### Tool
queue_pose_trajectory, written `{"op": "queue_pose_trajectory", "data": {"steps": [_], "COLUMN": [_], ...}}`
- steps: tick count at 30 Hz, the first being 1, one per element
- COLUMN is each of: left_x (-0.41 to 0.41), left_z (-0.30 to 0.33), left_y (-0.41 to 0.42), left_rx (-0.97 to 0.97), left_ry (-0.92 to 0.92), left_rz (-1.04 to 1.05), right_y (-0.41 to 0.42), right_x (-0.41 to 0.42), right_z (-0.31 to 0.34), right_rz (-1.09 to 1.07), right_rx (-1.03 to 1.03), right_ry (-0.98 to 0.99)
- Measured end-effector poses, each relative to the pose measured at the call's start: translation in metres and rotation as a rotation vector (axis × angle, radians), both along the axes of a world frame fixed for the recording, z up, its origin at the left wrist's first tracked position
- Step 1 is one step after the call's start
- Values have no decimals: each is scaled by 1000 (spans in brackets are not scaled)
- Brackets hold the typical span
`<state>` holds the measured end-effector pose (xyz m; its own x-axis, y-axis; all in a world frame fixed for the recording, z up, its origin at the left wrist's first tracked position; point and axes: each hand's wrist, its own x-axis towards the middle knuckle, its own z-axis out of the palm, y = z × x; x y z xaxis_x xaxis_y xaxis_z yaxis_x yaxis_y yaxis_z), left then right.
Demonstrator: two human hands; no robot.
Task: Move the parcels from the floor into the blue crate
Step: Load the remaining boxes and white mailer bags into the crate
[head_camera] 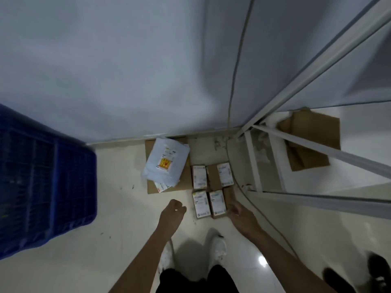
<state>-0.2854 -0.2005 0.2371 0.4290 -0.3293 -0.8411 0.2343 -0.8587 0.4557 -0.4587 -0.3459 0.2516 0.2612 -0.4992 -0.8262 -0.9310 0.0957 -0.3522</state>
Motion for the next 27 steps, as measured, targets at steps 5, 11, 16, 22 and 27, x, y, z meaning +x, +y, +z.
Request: {"op": "queue_pose_trajectory", "data": {"steps": [5,11,16,22,27], "left_x": [-17,-45,-85,-99,-90], "left_z": [-153,-313,-388,-404,-353], "left_y": [1,-3,-2,-10,14], "left_rx": [18,33,44,18,-34], "left_ry": [46,100,232,309,211], "left_rz": [94,99,201,265,467], "right_y": [6,17,36,51,51], "right_x": [3,1,-11,0,15], "right_z": [-169,-323,-387,-400,-357], "right_rz": [56,191,219,360,138], "right_rx": [41,5,-111,-181,-139], "right_ry": [19,83,111,130,16]}}
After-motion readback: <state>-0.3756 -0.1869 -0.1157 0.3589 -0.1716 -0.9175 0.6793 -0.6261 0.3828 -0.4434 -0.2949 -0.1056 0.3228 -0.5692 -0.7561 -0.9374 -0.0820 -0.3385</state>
